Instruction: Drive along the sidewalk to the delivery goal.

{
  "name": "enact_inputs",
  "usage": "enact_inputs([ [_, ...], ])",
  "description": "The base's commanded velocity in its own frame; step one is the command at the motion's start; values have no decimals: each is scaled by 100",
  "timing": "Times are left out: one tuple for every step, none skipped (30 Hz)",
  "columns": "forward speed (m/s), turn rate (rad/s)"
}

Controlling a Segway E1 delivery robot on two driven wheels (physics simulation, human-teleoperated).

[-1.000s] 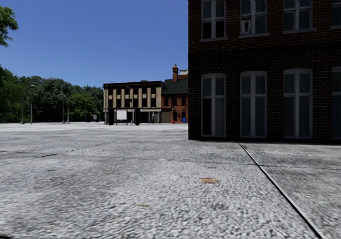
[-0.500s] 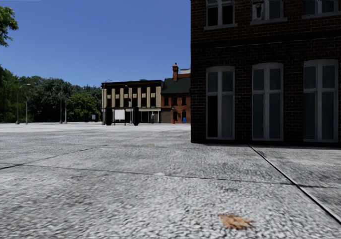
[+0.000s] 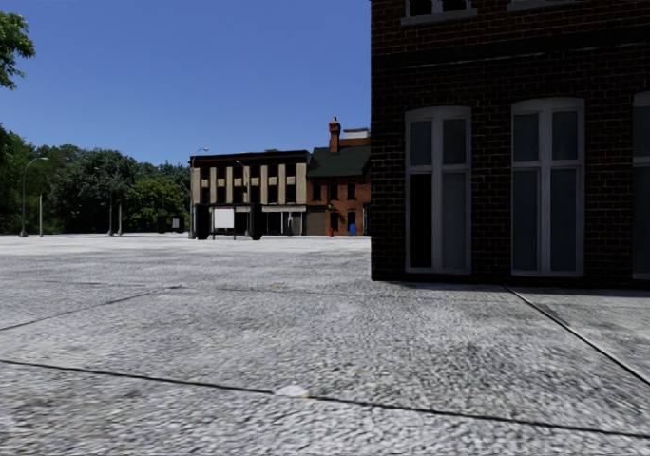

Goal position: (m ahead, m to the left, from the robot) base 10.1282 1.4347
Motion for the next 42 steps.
enact_inputs([
  [200,0],
  [200,0],
  [200,3],
  [200,11],
  [200,11],
  [200,17],
  [200,19],
  [200,21],
  [200,21],
  [200,22],
  [200,25],
  [200,27],
  [200,27],
  [200,27],
  [200,28],
  [200,28],
  [200,28],
  [200,28],
  [200,28],
  [200,28],
  [200,28],
  [200,28],
  [200,28],
  [200,28],
  [200,28],
  [200,28],
  [200,28],
  [200,28],
  [200,28],
  [200,28],
  [200,28],
  [200,28],
  [200,28],
  [200,20],
  [200,2],
  [200,0],
  [200,0],
  [200,0],
  [200,0],
  [200,0],
  [200,0],
  [200,0],
])
